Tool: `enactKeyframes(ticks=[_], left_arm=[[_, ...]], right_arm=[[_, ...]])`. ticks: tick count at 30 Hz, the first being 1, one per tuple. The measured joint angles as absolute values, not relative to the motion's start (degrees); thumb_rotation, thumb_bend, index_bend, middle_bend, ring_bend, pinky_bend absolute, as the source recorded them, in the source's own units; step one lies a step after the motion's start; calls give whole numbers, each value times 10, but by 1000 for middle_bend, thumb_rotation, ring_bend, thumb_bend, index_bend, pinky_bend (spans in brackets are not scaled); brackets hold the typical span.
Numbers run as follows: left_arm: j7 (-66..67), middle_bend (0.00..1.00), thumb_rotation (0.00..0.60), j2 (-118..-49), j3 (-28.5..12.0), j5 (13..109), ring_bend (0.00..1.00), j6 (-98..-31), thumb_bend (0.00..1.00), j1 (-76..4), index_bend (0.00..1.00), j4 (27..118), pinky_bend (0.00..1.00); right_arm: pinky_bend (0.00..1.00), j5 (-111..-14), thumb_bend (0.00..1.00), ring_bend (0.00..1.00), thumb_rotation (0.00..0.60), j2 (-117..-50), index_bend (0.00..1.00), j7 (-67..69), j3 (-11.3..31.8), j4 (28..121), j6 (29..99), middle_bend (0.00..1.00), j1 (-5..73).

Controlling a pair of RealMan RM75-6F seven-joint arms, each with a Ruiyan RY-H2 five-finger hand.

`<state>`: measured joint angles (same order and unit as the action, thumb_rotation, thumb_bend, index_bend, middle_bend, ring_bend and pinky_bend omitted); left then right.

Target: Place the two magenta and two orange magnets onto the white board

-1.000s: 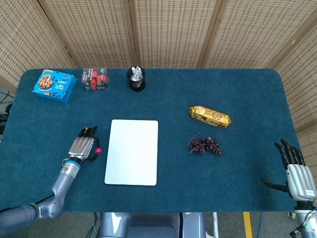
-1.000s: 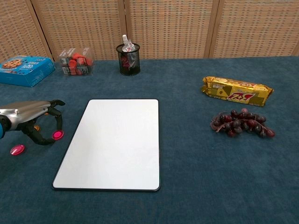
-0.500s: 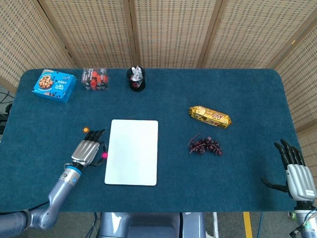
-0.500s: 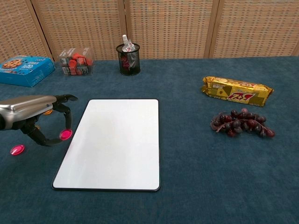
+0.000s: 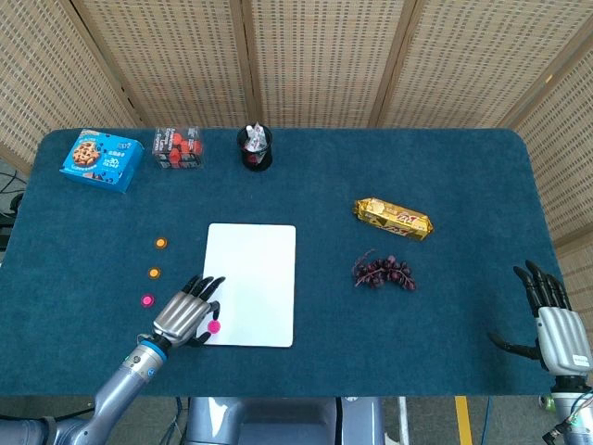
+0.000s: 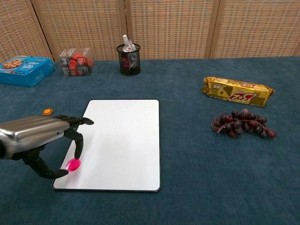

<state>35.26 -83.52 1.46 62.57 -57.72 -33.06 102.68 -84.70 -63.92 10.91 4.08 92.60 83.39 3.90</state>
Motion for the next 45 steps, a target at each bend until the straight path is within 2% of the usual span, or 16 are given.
enactKeyframes(ticks=[1, 9, 17, 19, 27, 45], left_arm=[[356, 0, 600, -835, 15, 619, 0, -577, 236, -332, 4, 1030, 0], [304, 0, 600, -807, 11, 625, 0, -587, 248, -323, 26, 1022, 0], [193, 0, 600, -767, 23, 655, 0, -602, 258, -285, 321, 956, 0], [160, 0, 600, -764, 25, 662, 0, -601, 266, -276, 342, 926, 0], [82, 0, 600, -771, 22, 684, 0, -575, 280, -261, 343, 843, 0], [101, 0, 600, -801, 1, 661, 0, -552, 332, -260, 372, 805, 0]], right_arm=[[0, -847, 0, 0, 600, -639, 0, 109, 41, 926, 834, 0, 39], [0, -847, 0, 0, 600, -639, 0, 108, 41, 926, 834, 0, 39], [0, -848, 0, 0, 600, -639, 0, 105, 39, 928, 834, 0, 39], [0, -849, 0, 0, 600, -639, 0, 104, 39, 929, 835, 0, 38], [0, -847, 0, 0, 600, -640, 0, 102, 39, 930, 834, 0, 38], [0, -846, 0, 0, 600, -638, 0, 108, 39, 931, 832, 0, 38]])
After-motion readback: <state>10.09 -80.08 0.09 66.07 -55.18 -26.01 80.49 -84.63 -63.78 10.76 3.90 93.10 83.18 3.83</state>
